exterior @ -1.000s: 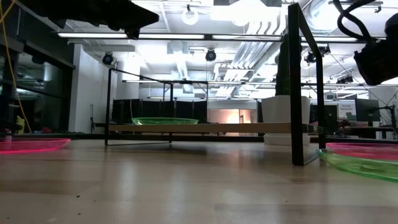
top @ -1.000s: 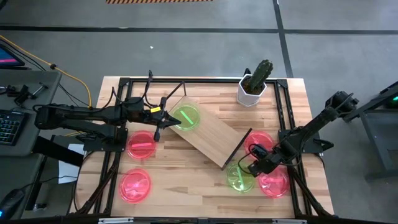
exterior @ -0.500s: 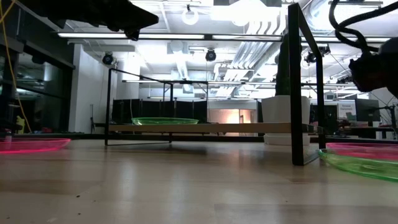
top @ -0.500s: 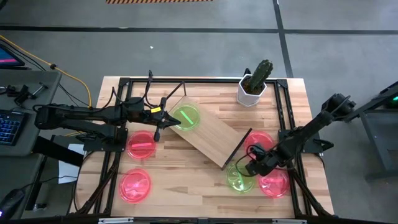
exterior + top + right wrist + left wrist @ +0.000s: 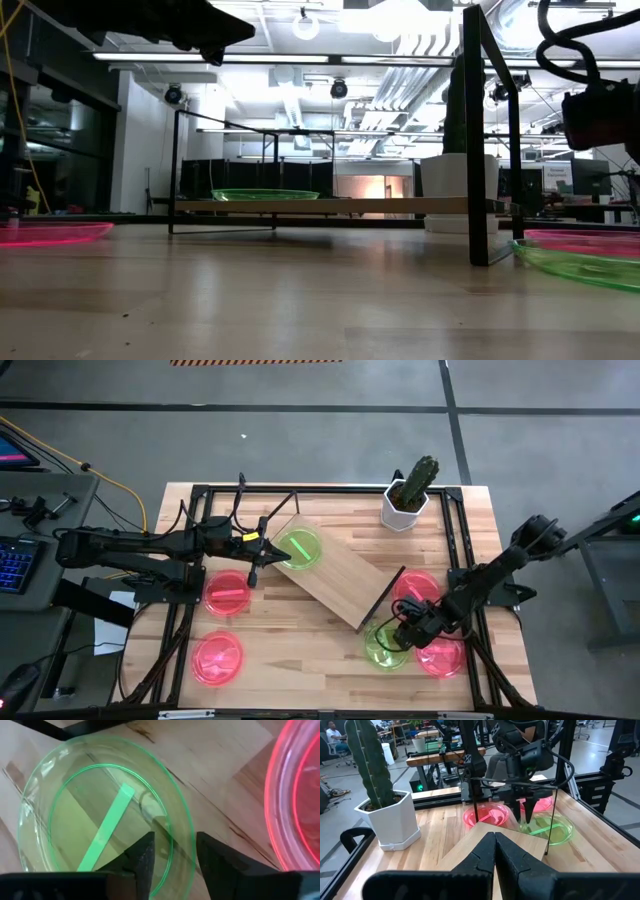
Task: Place and stack plates onto a shelf
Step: Stack the green plate on top of the other green plate on the shelf
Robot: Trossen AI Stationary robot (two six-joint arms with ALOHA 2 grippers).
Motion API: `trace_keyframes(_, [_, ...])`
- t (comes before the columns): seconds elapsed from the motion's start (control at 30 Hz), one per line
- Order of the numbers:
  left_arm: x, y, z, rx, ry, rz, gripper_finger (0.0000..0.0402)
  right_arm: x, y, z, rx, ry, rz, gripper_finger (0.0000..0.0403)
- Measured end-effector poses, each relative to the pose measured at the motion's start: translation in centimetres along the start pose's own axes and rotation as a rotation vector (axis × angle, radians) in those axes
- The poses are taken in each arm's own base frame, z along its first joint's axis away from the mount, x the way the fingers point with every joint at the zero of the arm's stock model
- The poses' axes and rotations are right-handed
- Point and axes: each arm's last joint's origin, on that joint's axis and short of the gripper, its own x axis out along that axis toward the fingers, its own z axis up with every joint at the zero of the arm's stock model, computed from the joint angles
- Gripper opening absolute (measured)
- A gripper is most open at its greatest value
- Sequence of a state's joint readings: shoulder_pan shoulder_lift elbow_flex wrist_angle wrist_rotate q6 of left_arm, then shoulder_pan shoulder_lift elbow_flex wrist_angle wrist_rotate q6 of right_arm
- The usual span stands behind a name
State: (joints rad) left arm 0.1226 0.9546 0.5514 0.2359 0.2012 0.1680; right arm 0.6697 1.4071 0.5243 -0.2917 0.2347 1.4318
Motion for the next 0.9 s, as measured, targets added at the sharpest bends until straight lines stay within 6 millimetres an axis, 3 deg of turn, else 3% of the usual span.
trace_keyframes(0.4, [0.0, 0.0, -0.1, -0.001, 0.006, -0.001, 0.0000, 0.6, 0.1, -0.9, -0.050, -0.047, -0.013, 0.0007])
trace_keyframes(0.63, [0.0, 0.0, 0.0, 0.001, -0.001, 0.000, 0.0000, 0.1, 0.3, -1.4, -0.074, -0.032, 0.020, 0.0002])
trace_keyframes(0.9, [0.0, 0.0, 0.0, 0.018, -0.002, 0.000, 0.0000, -2.3, 1.8, -1.3, -0.052, 0.066, 0.252, 0.0000])
